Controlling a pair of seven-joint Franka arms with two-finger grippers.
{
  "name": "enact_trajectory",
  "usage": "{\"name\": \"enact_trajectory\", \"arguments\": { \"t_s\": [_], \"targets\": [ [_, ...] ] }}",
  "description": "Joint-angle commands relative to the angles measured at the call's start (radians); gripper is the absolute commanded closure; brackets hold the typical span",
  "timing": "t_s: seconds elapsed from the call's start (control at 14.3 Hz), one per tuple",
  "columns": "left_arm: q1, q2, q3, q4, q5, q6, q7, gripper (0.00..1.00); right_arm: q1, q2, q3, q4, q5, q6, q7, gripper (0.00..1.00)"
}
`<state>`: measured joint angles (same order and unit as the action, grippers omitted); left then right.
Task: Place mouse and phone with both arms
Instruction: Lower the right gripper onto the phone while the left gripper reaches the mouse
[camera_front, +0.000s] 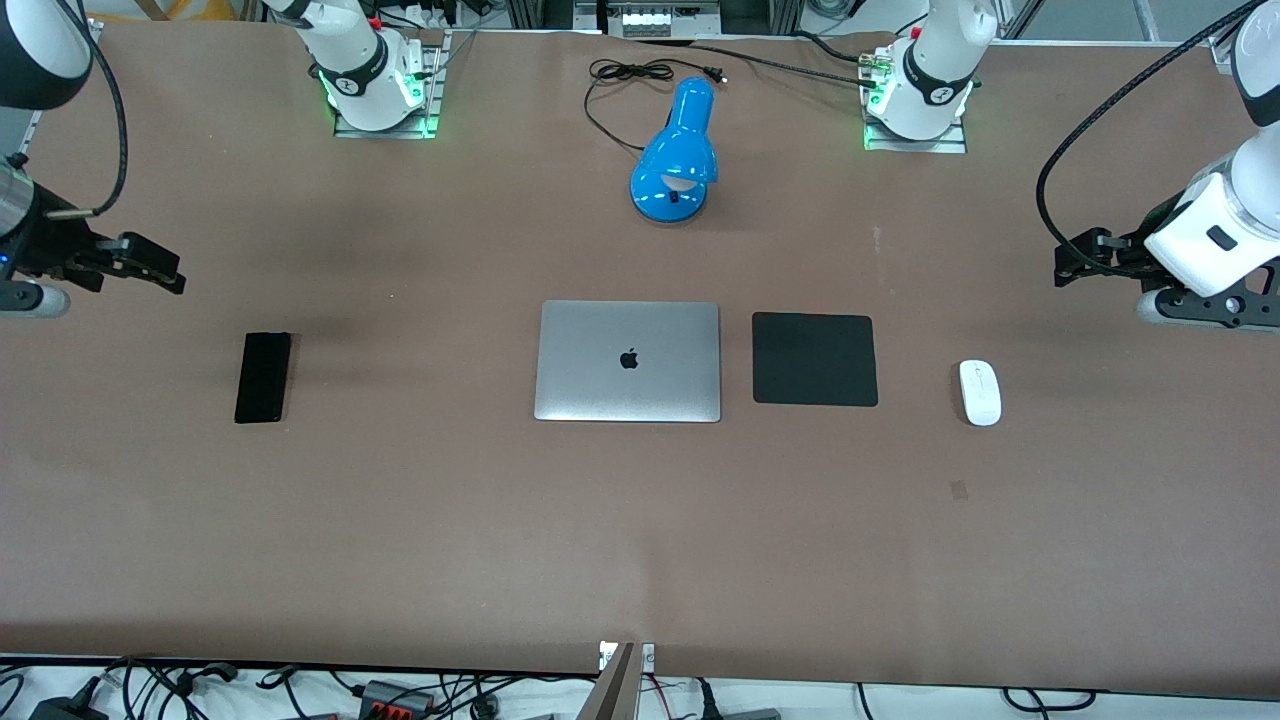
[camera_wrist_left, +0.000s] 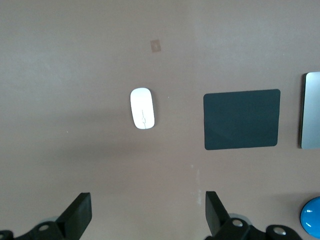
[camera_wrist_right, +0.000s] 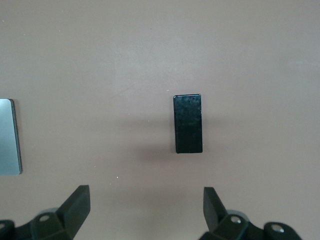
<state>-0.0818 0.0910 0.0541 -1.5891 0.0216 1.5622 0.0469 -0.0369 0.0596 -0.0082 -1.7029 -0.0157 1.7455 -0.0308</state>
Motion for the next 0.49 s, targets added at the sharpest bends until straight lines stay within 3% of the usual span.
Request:
{"name": "enact_trajectory", "arguments": {
  "t_s": [0.0,0.42],
  "targets": [
    [0.004,0.013,0.001,0.034,-0.006,-0.03,0.005,0.0,0.0,0.011,0.007,-0.024,-0.015,0.031,0.008,0.0],
    [-0.006,0.064,-0.002,0.028,-0.008,-0.034,-0.038,0.0,0.012,0.02,0.007,-0.047,-0.015,0.054,0.011,0.0]
  ]
}}
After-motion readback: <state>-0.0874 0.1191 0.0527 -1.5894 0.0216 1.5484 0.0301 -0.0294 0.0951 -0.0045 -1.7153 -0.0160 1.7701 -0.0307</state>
